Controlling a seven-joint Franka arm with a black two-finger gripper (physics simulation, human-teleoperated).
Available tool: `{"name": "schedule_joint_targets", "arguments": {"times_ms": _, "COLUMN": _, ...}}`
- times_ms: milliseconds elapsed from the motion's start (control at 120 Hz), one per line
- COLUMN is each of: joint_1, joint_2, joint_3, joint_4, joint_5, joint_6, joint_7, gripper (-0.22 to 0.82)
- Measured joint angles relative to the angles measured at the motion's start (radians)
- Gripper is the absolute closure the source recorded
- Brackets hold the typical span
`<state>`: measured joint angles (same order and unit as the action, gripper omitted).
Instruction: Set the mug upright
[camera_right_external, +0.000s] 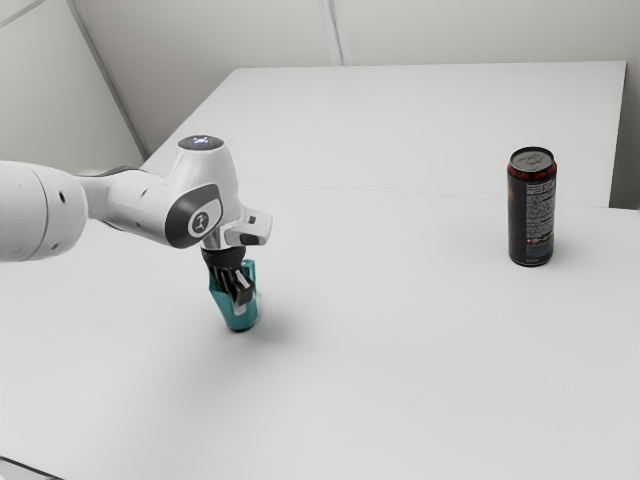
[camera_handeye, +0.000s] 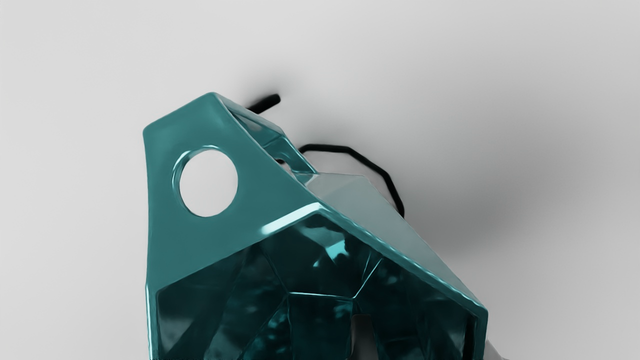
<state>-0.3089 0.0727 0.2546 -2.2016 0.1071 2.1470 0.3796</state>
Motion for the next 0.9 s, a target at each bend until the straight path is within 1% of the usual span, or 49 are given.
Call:
{"name": "schedule_joint_targets", "arguments": {"times_ms": 158, "joint_1": 0.001, "joint_2": -0.001, "joint_3": 0.0, "joint_4": 0.0, "joint_5": 0.0, "joint_6": 0.0, "joint_7": -0.003, "gripper": 0.42}}
{"name": "schedule_joint_targets", "arguments": {"times_ms": 292, "joint_1": 0.001, "joint_2": -0.007, "joint_3": -0.001, "joint_4": 0.002, "joint_5": 0.0, "joint_6": 0.0, "joint_7": -0.005, "gripper": 0.35}}
{"name": "schedule_joint_targets", "arguments": {"times_ms": 475, "joint_1": -0.003, "joint_2": -0.04, "joint_3": -0.002, "joint_4": 0.002, "joint_5": 0.0, "joint_6": -0.005, "joint_7": -0.008, "gripper": 0.3}}
{"name": "schedule_joint_targets", "arguments": {"times_ms": 725, "joint_1": -0.012, "joint_2": -0.11, "joint_3": -0.002, "joint_4": 0.006, "joint_5": 0.002, "joint_6": -0.028, "joint_7": -0.013, "gripper": 0.28}}
{"name": "schedule_joint_targets", "arguments": {"times_ms": 800, "joint_1": -0.01, "joint_2": -0.124, "joint_3": -0.007, "joint_4": 0.041, "joint_5": 0.007, "joint_6": -0.047, "joint_7": -0.014, "gripper": 0.26}}
{"name": "schedule_joint_targets", "arguments": {"times_ms": 900, "joint_1": -0.01, "joint_2": -0.118, "joint_3": -0.009, "joint_4": 0.155, "joint_5": 0.006, "joint_6": -0.101, "joint_7": -0.015, "gripper": 0.16}}
